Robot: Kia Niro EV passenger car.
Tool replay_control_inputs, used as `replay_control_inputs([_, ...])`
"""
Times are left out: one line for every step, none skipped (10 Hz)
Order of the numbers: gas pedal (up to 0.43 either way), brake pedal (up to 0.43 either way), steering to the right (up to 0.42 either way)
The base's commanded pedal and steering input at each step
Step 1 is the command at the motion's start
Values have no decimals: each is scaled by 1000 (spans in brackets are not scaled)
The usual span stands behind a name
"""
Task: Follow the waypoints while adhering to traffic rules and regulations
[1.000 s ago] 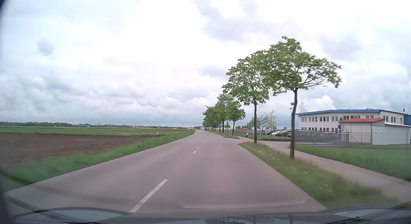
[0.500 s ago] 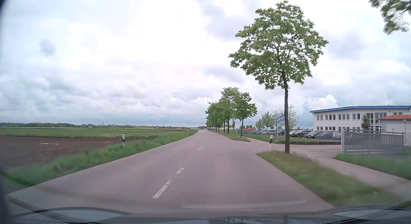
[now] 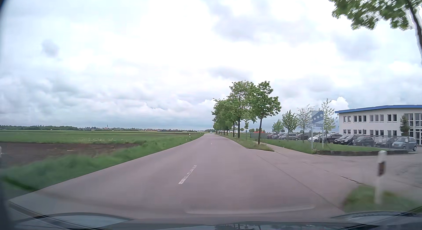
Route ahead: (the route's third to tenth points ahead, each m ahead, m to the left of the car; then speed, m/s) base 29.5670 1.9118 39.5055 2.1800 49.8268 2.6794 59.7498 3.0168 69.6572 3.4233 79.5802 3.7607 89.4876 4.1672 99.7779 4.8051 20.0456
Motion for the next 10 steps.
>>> replay_control_inputs([209,12,-3])
replay_control_inputs([209,12,-3])
replay_control_inputs([220,12,-3])
replay_control_inputs([220,12,-4])
replay_control_inputs([220,12,-4])
replay_control_inputs([220,12,-4])
replay_control_inputs([220,12,-3])
replay_control_inputs([220,12,-4])
replay_control_inputs([220,12,-4])
replay_control_inputs([220,12,-3])
